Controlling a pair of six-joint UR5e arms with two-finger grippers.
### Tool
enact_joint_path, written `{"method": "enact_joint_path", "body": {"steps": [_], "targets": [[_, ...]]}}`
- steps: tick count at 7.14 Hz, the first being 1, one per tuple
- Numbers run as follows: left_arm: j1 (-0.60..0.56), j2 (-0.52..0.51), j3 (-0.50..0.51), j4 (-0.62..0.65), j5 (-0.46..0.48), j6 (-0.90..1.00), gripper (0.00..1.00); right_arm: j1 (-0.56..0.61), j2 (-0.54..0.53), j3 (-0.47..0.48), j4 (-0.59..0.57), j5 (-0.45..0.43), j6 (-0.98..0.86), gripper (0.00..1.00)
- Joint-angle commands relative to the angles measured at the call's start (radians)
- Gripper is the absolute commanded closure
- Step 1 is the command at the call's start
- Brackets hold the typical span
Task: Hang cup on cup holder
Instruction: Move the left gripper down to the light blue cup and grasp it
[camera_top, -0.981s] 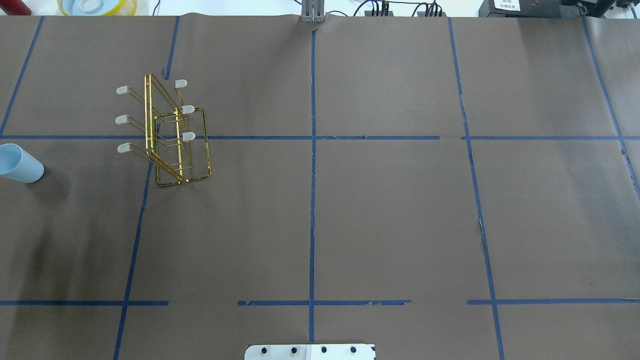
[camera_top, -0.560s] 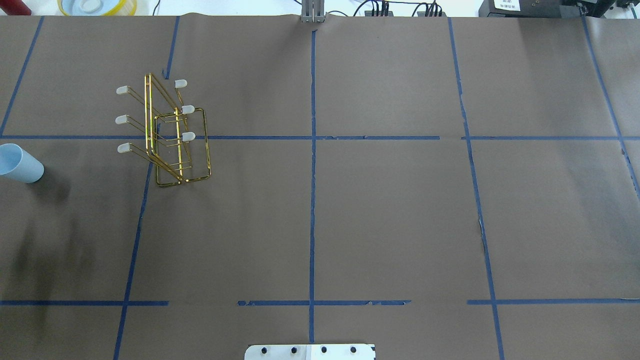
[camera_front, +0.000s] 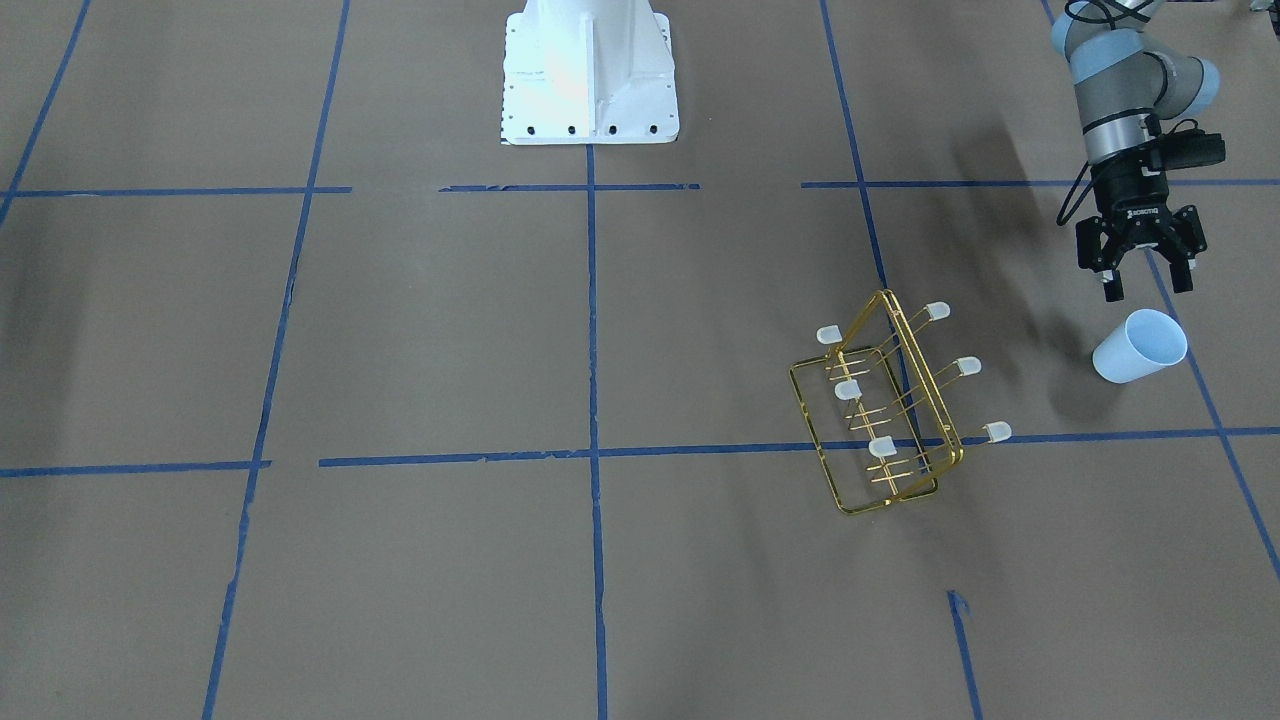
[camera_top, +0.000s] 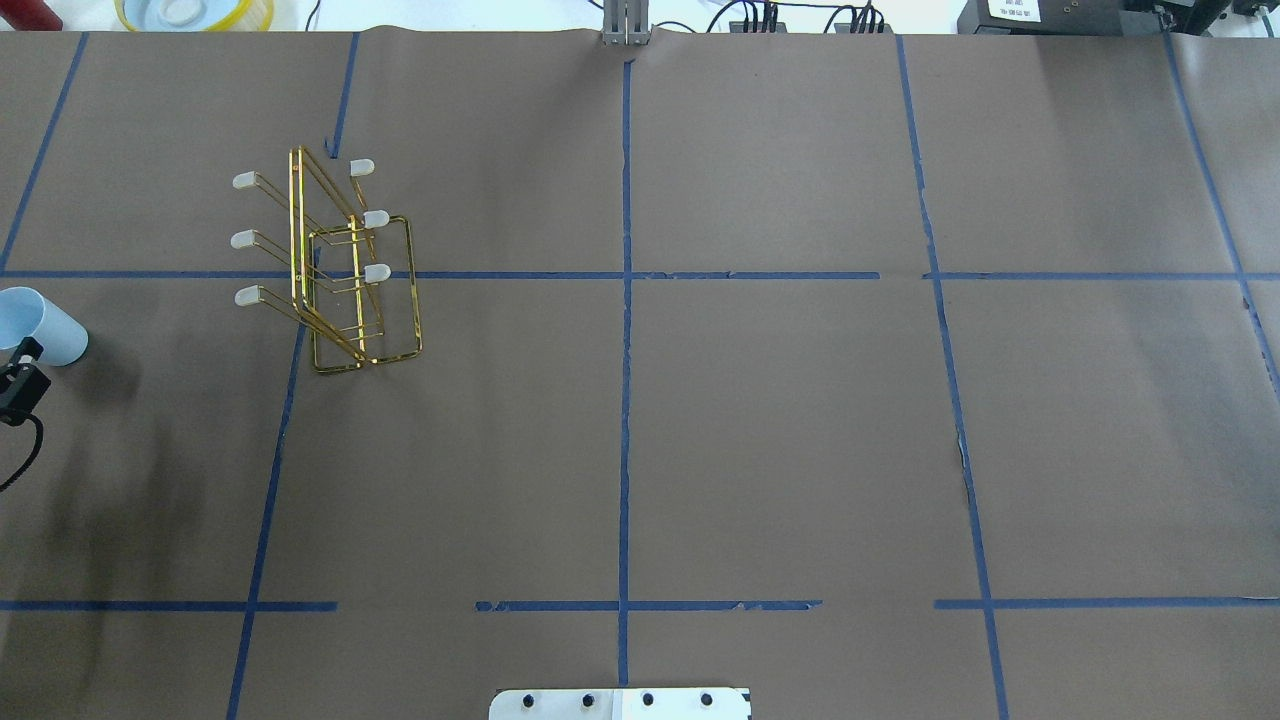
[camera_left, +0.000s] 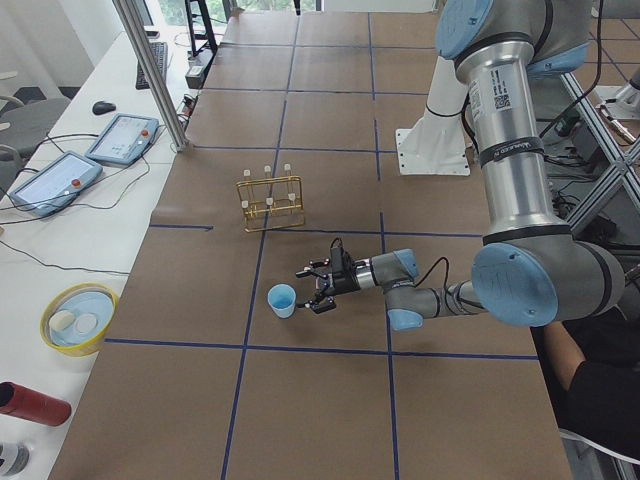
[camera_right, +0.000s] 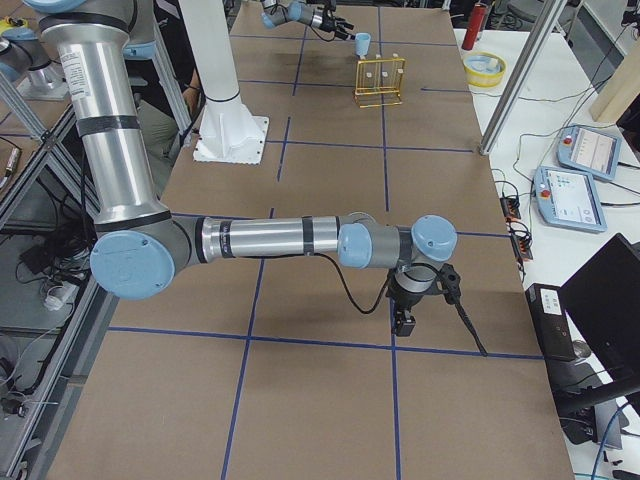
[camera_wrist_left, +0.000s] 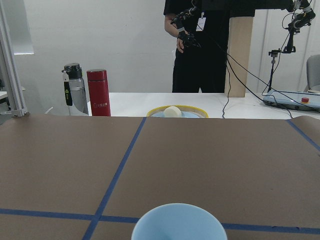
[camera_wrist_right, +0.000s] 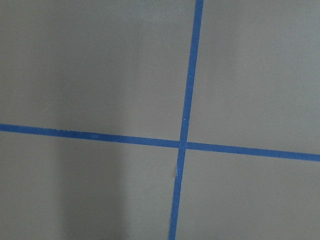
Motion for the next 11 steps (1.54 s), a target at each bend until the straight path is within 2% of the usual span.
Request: {"method": "enact_joint_path", "body": {"steps": [1, 2, 6, 11], "targets": [[0.012, -0.048, 0.061, 0.013, 0.026, -0.002, 0.0, 0.0, 0.0, 0.0, 0.0, 0.0, 0.0, 0.0], [0.014, -0.091, 0.108, 0.013, 0.028, -0.004, 0.0, 0.001, 0.0, 0.0, 0.0, 0.0, 0.0, 0.0], [0.014, -0.126, 0.168, 0.002, 0.023, -0.002, 0.0, 0.0, 0.0, 0.0, 0.0, 0.0, 0.0, 0.0], [-0.037, -0.139, 0.187, 0.007, -0.007, -0.022, 0.0, 0.0, 0.0, 0.0, 0.0, 0.0, 0.0, 0.0]]}}
